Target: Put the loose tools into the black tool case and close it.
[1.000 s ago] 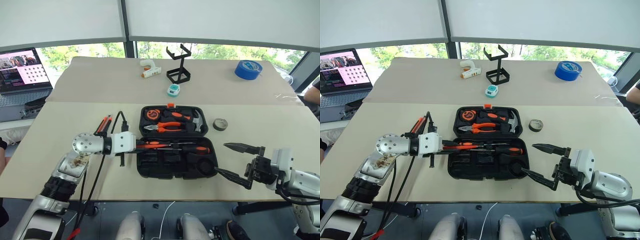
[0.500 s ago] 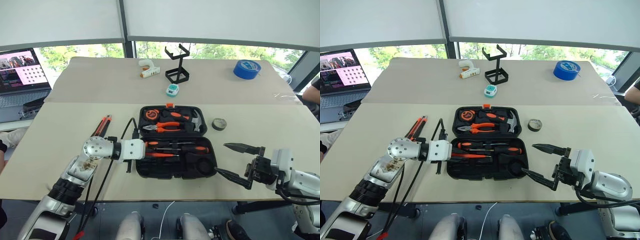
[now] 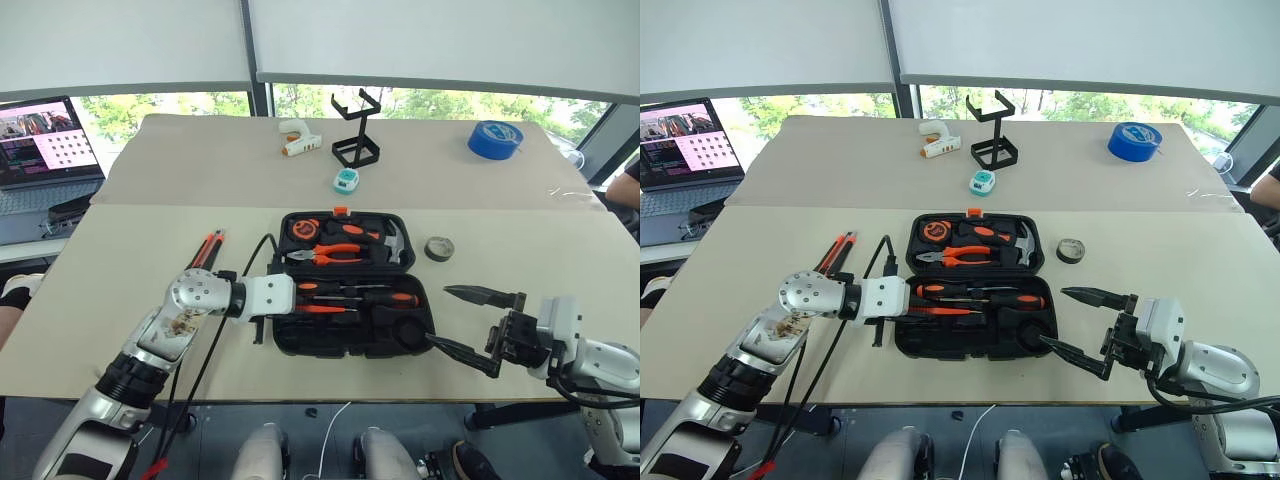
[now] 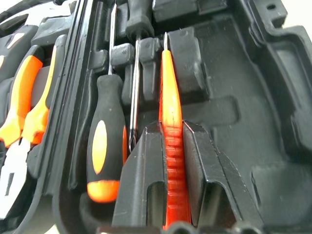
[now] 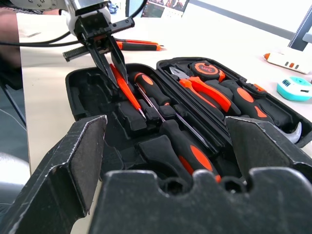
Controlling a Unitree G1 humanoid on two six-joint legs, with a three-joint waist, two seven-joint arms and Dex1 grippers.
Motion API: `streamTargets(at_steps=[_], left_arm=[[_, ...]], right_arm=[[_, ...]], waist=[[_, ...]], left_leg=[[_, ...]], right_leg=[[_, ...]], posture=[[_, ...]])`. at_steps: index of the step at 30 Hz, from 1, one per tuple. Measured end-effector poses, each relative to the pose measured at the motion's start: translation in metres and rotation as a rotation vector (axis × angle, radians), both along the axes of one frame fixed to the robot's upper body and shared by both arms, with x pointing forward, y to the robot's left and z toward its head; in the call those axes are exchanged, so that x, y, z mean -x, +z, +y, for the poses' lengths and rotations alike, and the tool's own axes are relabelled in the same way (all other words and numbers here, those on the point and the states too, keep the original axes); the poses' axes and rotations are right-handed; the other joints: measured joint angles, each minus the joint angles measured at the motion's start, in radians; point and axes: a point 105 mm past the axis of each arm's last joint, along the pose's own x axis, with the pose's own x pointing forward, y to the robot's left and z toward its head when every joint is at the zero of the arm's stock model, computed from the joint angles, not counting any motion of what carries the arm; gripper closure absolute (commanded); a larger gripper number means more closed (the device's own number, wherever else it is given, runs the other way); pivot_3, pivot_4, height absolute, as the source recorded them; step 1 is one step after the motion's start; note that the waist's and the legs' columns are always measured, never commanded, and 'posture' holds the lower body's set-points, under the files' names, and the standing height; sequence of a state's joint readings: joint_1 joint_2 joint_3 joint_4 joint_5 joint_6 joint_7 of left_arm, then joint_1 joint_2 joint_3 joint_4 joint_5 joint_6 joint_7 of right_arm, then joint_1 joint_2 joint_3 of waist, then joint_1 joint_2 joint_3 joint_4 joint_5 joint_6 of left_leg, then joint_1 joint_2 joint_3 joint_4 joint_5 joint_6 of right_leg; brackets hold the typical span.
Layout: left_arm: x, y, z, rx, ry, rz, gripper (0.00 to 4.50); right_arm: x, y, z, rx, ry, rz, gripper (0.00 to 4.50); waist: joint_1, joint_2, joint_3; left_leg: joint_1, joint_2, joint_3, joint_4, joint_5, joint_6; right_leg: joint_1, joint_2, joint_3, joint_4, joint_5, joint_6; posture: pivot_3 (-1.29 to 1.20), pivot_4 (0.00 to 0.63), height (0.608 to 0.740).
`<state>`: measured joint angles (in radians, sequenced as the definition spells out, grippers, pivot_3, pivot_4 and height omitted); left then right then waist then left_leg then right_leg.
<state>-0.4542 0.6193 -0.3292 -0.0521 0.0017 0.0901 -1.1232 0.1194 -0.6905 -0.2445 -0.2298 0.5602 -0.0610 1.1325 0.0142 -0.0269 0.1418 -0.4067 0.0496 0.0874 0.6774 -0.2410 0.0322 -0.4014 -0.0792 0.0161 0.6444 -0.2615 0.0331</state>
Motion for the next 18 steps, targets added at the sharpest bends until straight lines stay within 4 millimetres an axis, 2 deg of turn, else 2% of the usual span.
streamTargets(at_steps=[6,14,18], left_arm=[[-0.002,0.0,-0.001,-0.016,0.008,0.0,4.05],[0.001,0.007,0.001,0.01,-0.03,-0.019,1.58],[0.003,0.027,-0.002,0.158,-0.034,0.022,1.58]], right_arm=[[0.001,0.001,0.002,0.001,0.005,-0.006,0.0],[0.001,0.002,0.003,0.002,0.008,-0.009,0.0],[0.0,0.003,0.003,0.001,0.009,-0.012,0.0]], waist=[[-0.002,0.0,0.0],[-0.002,0.0,0.0],[-0.002,0.0,0.0]], left_leg=[[0.0,0.0,0.0,0.0,0.0,0.0],[0.0,0.0,-0.002,0.0,0.0,0.0],[-0.001,0.001,-0.002,0.0,0.0,0.0]], right_leg=[[0.0,0.0,0.0,0.0,0.0,0.0],[-0.001,0.0,0.001,0.001,0.0,0.0],[-0.001,0.0,0.001,0.001,0.0,0.0]], posture=[[0.0,0.15,0.74],[0.0,0.15,0.74],[0.0,0.15,0.74]])
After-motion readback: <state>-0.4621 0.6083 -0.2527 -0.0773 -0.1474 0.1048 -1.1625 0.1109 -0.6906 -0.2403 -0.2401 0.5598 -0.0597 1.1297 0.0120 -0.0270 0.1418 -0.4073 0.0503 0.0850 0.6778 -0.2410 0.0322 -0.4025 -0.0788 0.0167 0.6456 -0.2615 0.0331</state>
